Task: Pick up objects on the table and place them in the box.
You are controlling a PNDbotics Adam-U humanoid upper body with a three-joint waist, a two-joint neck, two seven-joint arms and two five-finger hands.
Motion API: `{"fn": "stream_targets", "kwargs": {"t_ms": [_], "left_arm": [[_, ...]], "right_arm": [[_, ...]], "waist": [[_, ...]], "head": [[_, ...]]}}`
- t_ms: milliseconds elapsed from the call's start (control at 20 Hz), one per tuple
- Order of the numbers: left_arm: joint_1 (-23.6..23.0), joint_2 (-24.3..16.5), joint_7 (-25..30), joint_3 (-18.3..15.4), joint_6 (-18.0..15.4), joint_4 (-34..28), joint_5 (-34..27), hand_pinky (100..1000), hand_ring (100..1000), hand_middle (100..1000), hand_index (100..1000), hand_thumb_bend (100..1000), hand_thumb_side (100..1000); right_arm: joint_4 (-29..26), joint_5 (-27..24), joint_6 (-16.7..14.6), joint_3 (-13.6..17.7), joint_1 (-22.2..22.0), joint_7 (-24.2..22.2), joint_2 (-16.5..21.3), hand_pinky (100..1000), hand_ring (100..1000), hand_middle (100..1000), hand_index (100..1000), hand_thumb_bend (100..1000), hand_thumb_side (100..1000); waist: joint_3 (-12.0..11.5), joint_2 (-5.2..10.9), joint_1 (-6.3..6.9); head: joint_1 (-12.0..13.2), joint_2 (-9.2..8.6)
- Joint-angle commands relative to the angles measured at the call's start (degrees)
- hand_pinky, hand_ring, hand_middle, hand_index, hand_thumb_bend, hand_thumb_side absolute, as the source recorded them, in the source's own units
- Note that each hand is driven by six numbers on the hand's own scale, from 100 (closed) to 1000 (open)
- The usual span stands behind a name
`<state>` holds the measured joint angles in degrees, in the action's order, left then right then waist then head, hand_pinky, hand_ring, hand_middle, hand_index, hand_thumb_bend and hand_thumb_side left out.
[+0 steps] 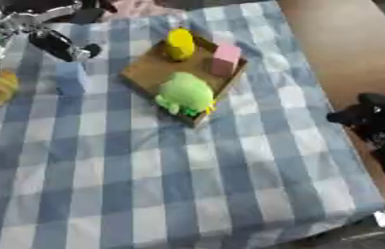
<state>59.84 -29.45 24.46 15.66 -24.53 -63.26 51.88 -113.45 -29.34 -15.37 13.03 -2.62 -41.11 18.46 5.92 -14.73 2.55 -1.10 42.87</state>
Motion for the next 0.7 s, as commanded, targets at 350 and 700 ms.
{"fn": "stream_targets", "kwargs": {"t_ms": [350,700], "left_arm": [[-3.2,-10.8,1.3,-3.9,0.7,1.4,-2.6,951,946,874,965,350,247],[-4.9,-12.7,1.7,-5.8,1.5,5.2,-0.2,945,940,853,948,369,312]], "right_arm": [[-1.1,0.3,-0.9,0.6,-0.1,0.0,1.2,911,804,728,898,100,509],[-1.1,0.8,-1.5,0.5,0.0,-0.1,0.9,911,804,728,898,100,507]], "waist": [[-0.3,0.46,-0.55],[-0.2,-0.27,-0.84]], "head": [[-0.1,-0.34],[0.4,-0.81]]}}
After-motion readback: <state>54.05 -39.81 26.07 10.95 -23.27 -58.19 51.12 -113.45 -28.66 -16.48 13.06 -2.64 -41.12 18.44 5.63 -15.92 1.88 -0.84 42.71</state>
